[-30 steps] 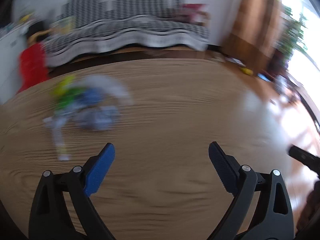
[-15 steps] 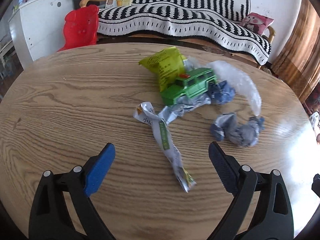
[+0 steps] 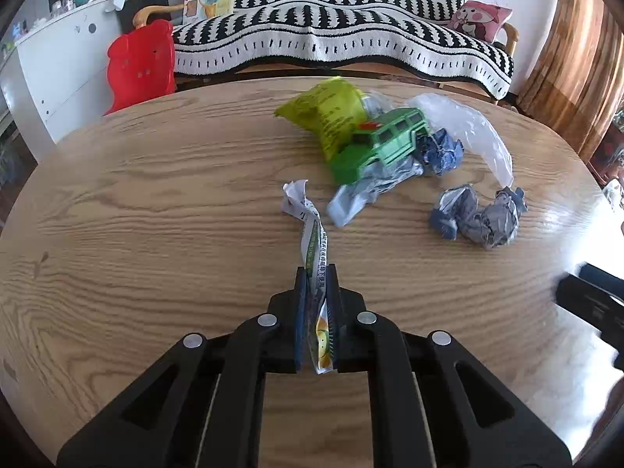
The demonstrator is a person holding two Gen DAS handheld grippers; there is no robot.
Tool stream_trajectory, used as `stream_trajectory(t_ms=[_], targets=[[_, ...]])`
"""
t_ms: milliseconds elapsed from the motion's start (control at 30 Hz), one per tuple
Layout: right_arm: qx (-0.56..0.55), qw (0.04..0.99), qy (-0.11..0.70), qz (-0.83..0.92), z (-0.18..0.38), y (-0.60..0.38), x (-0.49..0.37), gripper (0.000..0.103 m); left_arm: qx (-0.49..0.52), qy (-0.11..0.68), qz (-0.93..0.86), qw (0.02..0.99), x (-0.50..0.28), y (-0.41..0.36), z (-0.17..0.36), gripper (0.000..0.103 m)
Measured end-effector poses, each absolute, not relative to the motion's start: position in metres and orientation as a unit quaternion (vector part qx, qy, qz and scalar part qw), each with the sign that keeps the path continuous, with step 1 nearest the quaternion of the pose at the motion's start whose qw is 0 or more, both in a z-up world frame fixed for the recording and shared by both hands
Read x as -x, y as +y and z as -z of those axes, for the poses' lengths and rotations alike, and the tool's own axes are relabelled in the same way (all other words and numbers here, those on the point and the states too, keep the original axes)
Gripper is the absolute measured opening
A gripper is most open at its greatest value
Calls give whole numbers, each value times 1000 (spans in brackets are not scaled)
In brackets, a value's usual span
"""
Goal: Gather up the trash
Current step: 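Grasp the silver-green wrapper strip with the left tool while the right tool grasps crumpled silver foil, then carry the wrapper strip and foil over the bin with both tools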
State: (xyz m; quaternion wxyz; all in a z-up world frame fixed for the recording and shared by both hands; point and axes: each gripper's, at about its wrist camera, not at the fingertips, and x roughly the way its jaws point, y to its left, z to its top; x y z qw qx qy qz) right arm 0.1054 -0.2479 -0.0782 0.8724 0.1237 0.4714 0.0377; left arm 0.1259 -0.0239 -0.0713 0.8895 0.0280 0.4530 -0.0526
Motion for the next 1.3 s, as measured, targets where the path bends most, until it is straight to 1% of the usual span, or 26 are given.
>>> stream_trajectory(t_ms=[133, 167, 400, 433, 500, 533, 567, 600, 633, 667, 800, 933, 1133, 1300], targets=[[-120, 868, 480, -40, 91, -219, -135, 85, -26, 442, 51, 895, -115, -6, 61, 8], [-114, 873, 473, -32, 91, -211, -143, 90, -24, 439, 51, 897, -113, 0, 59, 8], [-66, 883, 465, 4, 96, -178, -179, 89, -23, 436, 46, 898, -108, 25, 57, 8], [-61, 884, 463, 9, 96, -177, -181, 85, -19, 437, 45, 898, -109, 27, 57, 8], [-50, 887, 459, 14, 96, -178, -184, 74, -10, 440, 45, 897, -112, 31, 56, 8], [-45, 889, 456, 15, 95, -179, -183, 63, -8, 441, 46, 897, -113, 32, 56, 8], [-44, 889, 456, 13, 94, -180, -182, 47, -6, 440, 48, 897, -114, 32, 55, 8], [-49, 889, 455, 5, 92, -182, -179, 45, -7, 439, 49, 897, -114, 30, 53, 8], [-50, 889, 455, 3, 90, -184, -176, 41, -7, 439, 51, 897, -113, 28, 53, 8], [-50, 891, 452, 0, 86, -186, -171, 39, -7, 438, 55, 897, -113, 24, 51, 8], [-56, 894, 445, -15, 70, -200, -144, 39, -10, 434, 70, 898, -106, 5, 45, 8], [-71, 894, 442, -10, 55, -236, -107, 39, -17, 428, 97, 898, -94, -27, 37, 8], [-102, 894, 435, 35, 38, -325, -31, 39, -38, 415, 168, 894, -62, -104, 26, 8], [-136, 888, 429, 95, 34, -416, 45, 39, -57, 405, 248, 878, -25, -187, 21, 8]])
